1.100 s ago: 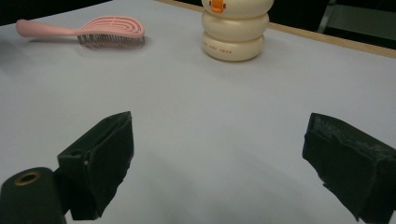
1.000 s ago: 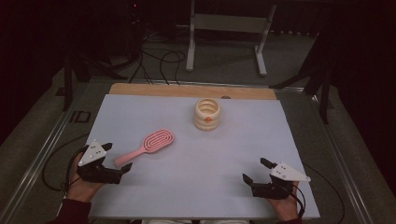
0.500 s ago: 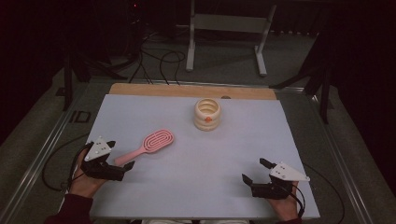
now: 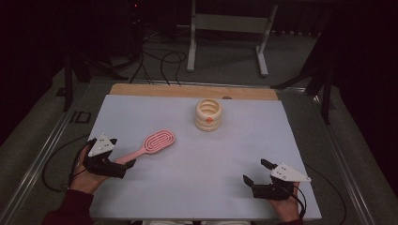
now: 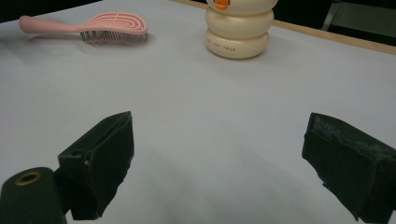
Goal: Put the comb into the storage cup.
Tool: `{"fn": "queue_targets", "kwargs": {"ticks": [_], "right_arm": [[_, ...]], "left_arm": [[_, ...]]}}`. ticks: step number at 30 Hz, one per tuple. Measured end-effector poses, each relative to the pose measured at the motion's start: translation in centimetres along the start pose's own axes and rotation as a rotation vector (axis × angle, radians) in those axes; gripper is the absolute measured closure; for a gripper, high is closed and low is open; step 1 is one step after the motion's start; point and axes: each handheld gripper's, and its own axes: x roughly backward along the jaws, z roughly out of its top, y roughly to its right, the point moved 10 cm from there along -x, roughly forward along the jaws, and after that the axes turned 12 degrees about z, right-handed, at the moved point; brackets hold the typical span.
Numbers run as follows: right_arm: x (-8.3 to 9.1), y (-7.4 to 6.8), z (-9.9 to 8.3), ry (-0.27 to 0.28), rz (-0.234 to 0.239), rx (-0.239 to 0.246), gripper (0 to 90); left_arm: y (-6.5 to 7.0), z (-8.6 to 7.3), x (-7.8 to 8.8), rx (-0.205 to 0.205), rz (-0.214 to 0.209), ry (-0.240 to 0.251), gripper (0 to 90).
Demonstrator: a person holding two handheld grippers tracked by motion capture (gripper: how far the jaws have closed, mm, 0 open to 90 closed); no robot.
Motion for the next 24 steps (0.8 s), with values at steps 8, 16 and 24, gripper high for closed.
{"fn": "queue_targets", "kwargs": {"ticks": [8, 16, 24], "right_arm": [[0.0, 0.0, 0.0, -0.001, 0.0, 0.0, 9.2], [0.0, 0.0, 0.0, -0.004, -0.001, 0.004, 9.2], [0.0, 0.0, -0.1, -0.004, 0.001, 0.005, 9.2]], "left_arm": [[-0.2, 0.0, -0.4, -0.006, 0.003, -0.013, 0.0], [-0.3, 0.0, -0.9, -0.01, -0.002, -0.025, 0.0], [-0.6, -0.3, -1.5, -0.018, -0.003, -0.049, 0.0]]}}
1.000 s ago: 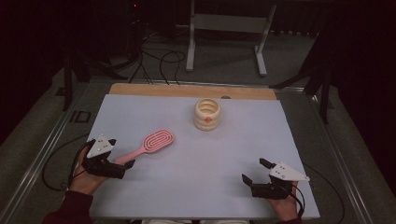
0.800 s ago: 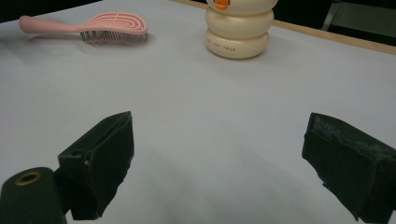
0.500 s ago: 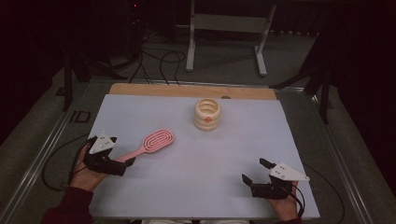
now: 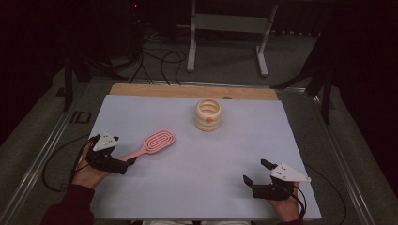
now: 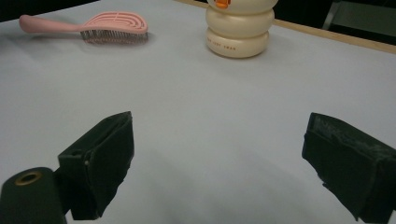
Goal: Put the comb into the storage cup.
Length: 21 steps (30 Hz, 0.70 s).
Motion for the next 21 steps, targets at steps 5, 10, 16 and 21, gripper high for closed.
{"fn": "queue_targets", "kwargs": {"ticks": [5, 10, 16, 21], "right_arm": [[0.0, 0.0, 0.0, -0.001, 0.001, 0.0, 9.2], [-0.1, 0.0, 0.0, 0.0, 0.001, 0.001, 9.2], [-0.1, 0.0, 0.0, -0.002, 0.003, 0.002, 9.2], [-0.1, -0.1, 0.0, -0.003, 0.005, 0.0, 9.2]], "left_arm": [[-0.3, -0.3, -0.6, 0.002, -0.001, -0.022, 0.0], [-0.5, -0.5, -1.2, 0.005, 0.0, -0.037, 0.0], [-0.6, -0.6, -1.7, -0.001, -0.002, -0.058, 0.0], [-0.6, -0.2, -1.9, -0.019, 0.0, -0.066, 0.0]]}}
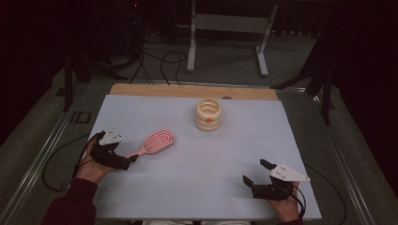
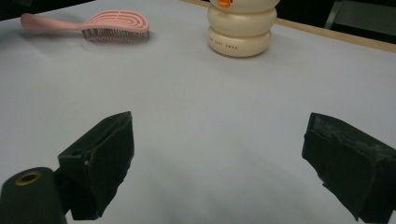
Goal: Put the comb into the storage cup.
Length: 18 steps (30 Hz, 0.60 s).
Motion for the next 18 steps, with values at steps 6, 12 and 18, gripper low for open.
{"fn": "queue_targets", "kwargs": {"ticks": [6, 12, 18], "right_arm": [[0.0, 0.0, 0.0, 0.0, 0.001, 0.001, 9.2], [0.0, 0.0, 0.0, -0.002, 0.002, 0.002, 9.2], [-0.1, 0.0, -0.1, -0.005, 0.003, 0.002, 9.2]], "left_arm": [[-0.1, 0.3, -0.5, -0.014, 0.004, -0.019, 0.0], [0.0, 0.4, -1.2, -0.032, -0.001, -0.041, 0.0], [0.0, 0.6, -1.7, -0.044, 0.0, -0.063, 0.0]]}}
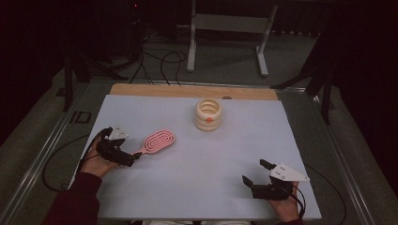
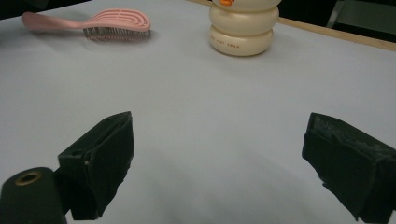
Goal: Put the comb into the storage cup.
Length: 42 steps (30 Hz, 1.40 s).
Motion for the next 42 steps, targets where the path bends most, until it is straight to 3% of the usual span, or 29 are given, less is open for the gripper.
{"fn": "queue_targets", "kwargs": {"ticks": [6, 42], "right_arm": [[0.0, 0.0, 0.0, -0.002, 0.002, 0.0, 9.2], [-0.1, -0.1, -0.1, -0.007, 0.009, 0.002, 9.3]], "left_arm": [[0.0, 0.1, -0.4, -0.025, -0.011, -0.044, 0.0], [1.0, -0.8, -3.1, -0.077, -0.051, -0.203, 0.0]]}}
